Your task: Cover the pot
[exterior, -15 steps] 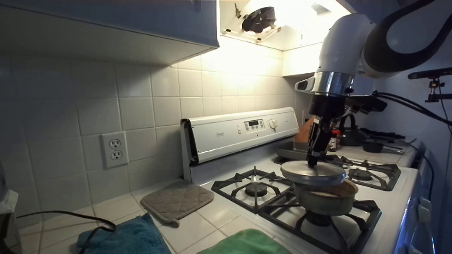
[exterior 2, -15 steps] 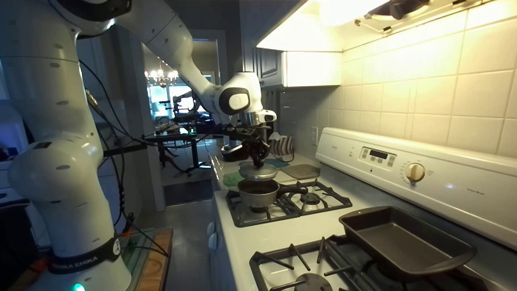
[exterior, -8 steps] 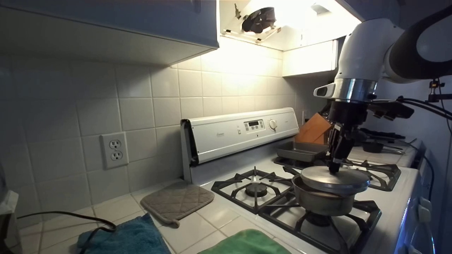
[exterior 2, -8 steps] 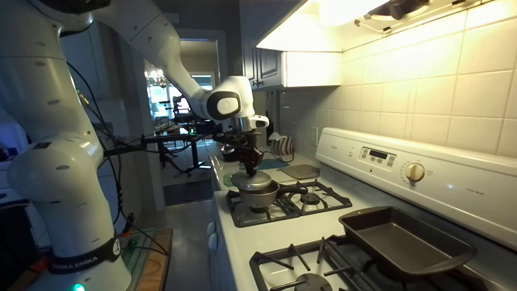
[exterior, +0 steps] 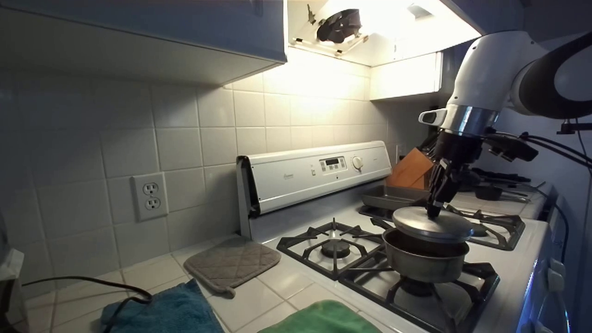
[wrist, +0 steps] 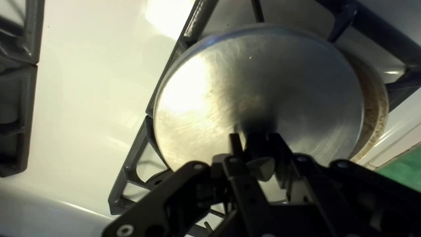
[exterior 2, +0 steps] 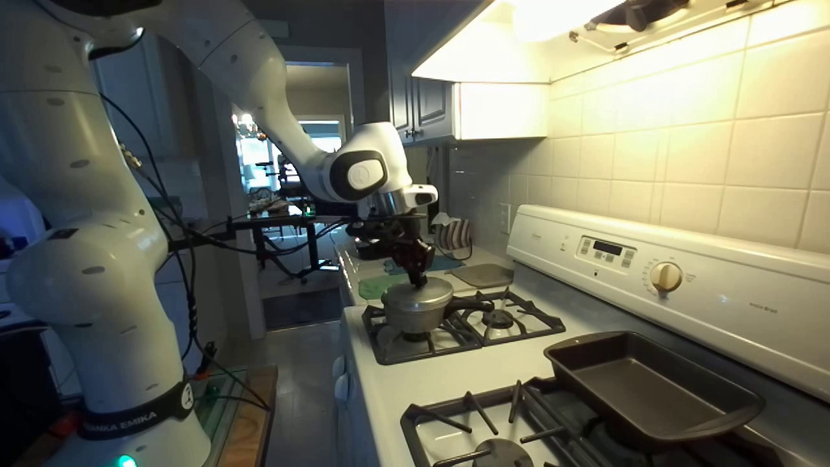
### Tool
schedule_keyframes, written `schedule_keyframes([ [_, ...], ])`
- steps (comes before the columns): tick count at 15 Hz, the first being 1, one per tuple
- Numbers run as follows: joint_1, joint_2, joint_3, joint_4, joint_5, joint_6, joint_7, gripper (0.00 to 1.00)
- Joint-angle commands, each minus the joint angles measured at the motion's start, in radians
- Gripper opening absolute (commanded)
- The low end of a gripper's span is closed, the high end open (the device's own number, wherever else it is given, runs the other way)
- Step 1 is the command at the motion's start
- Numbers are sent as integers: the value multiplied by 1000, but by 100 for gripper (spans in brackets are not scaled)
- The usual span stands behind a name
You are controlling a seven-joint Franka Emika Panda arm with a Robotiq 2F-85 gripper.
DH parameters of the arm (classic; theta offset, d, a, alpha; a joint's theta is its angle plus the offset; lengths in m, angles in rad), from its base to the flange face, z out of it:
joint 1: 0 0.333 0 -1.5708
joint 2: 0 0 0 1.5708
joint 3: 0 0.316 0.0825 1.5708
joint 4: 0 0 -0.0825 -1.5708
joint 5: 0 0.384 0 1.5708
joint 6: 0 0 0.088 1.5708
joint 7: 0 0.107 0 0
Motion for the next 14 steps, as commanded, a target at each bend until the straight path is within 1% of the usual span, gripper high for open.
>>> schedule_keyframes([
  [1, -3, -13, -3, -10, -37, 49, 26, 6],
  [9, 20, 38, -4, 27, -9, 116, -19, 6],
  [14, 37, 97, 0, 78, 7, 130, -52, 6],
])
